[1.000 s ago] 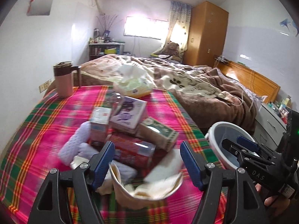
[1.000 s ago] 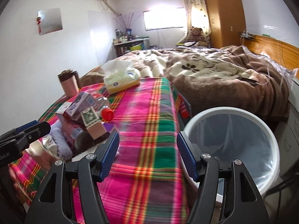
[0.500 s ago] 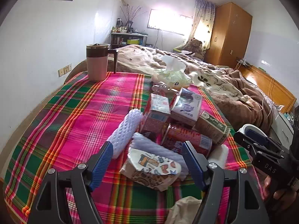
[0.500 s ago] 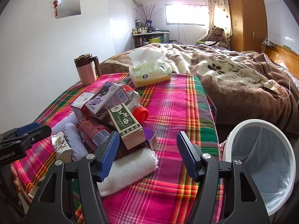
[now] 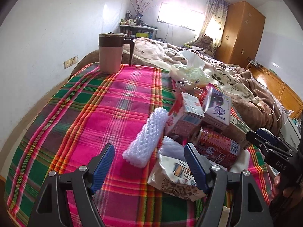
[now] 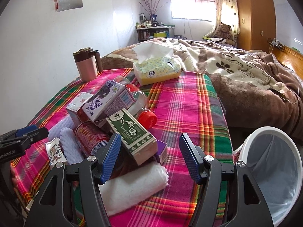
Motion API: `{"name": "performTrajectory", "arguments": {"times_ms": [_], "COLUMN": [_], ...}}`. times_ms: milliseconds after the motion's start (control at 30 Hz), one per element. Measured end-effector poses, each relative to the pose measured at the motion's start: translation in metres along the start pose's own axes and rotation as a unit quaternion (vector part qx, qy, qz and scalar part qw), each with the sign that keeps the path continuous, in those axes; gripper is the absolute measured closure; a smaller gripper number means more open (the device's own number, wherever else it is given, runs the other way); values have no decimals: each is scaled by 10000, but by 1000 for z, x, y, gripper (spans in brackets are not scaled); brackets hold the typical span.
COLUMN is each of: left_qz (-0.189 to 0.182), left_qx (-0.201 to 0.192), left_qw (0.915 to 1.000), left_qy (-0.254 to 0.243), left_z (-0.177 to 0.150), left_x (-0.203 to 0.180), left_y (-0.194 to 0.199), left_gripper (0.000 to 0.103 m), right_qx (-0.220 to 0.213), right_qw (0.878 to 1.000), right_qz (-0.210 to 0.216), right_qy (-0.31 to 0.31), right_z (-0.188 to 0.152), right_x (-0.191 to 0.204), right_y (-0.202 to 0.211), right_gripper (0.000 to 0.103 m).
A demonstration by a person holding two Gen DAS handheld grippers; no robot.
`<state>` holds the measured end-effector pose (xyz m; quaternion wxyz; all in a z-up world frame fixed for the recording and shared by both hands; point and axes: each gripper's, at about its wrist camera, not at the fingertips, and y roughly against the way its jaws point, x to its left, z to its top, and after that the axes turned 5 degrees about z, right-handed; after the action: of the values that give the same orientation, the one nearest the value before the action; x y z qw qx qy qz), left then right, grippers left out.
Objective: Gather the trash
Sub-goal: 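Move both tools back over the pile of trash on the bed, then lower the right gripper around the green herbal box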
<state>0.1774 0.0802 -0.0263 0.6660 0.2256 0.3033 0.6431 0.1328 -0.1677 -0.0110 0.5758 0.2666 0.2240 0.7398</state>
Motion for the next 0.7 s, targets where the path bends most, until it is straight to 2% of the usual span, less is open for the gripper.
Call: {"name": "performTrajectory", "arguments": {"times_ms": [167,467,533,700], "left_qz": [92,157,166,297], "left_qx": [86,480,537,595], "left_qw": [9999,9987,9984,9977], "left_qy": [10,-10,23,-90], "left_z": [7,13,15,19], "left_x": [7,8,10,6], "left_y": [-12,-49,-55,-62], "left_gripper": [28,28,28,28], "right_qx": [52,153,191,206], "right_qw": [9999,9995,9993,9991], "right_qz": [100,236,273,354], "right_qy": [-27,-130,-151,-108], "right_z": [3,2,3,1], "right_x": [2,3,4,8], "right_y": [-8,-18,-21,-23], "right_gripper": [38,38,43,46]}}
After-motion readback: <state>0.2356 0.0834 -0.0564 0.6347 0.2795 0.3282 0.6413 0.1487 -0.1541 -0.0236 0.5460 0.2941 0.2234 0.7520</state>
